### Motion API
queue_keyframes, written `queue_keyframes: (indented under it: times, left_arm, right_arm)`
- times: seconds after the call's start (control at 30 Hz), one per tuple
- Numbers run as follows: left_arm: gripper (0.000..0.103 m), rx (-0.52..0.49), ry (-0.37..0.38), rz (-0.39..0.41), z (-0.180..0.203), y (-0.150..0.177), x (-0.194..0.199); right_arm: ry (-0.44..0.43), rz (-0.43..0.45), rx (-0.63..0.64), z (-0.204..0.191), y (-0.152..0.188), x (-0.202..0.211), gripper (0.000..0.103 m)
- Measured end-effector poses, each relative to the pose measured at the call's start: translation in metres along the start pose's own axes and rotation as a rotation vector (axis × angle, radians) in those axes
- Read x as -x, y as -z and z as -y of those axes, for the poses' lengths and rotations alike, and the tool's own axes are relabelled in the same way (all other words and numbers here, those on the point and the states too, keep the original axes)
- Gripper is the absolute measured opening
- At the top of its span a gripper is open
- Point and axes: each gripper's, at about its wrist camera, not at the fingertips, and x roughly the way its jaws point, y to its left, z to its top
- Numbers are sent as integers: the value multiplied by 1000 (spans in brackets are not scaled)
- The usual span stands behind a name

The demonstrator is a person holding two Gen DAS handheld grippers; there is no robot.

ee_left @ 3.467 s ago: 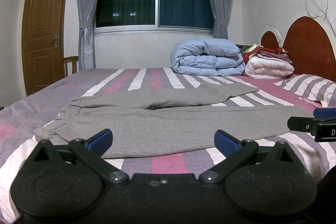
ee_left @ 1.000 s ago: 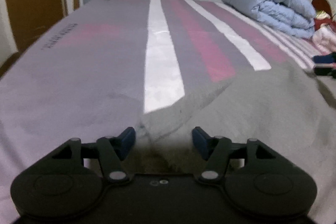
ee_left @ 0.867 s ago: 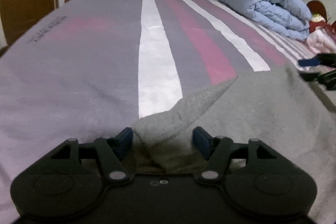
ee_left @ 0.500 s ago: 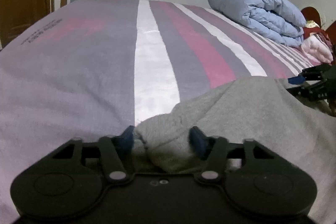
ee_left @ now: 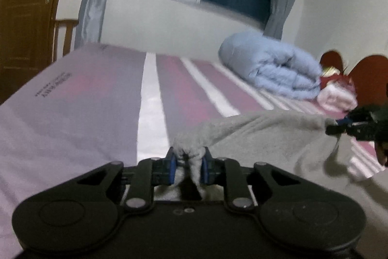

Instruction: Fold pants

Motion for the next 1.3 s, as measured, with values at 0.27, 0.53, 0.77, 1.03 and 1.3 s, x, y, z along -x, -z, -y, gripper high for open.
queue_keyframes:
  times: [0.27,0.53,0.77,1.03,1.3]
  left_arm:
    - [10,56,12,80,33,47,76]
    - [20,207,-106,-38,41,109,118]
    - [34,380,-210,2,48,112,145]
    - [39,590,-107,40,57,112,143]
    - [39,866,-6,8,25,135,110]
  right_arm:
    - [60,59,179,-88,55,90,14]
    - [142,70,12,-143,137,135,14]
    - [203,101,-232,-131,149,161,15]
    - [205,174,-473,-110,136,164,73]
    - [86,39,-897,-78,129,112,72]
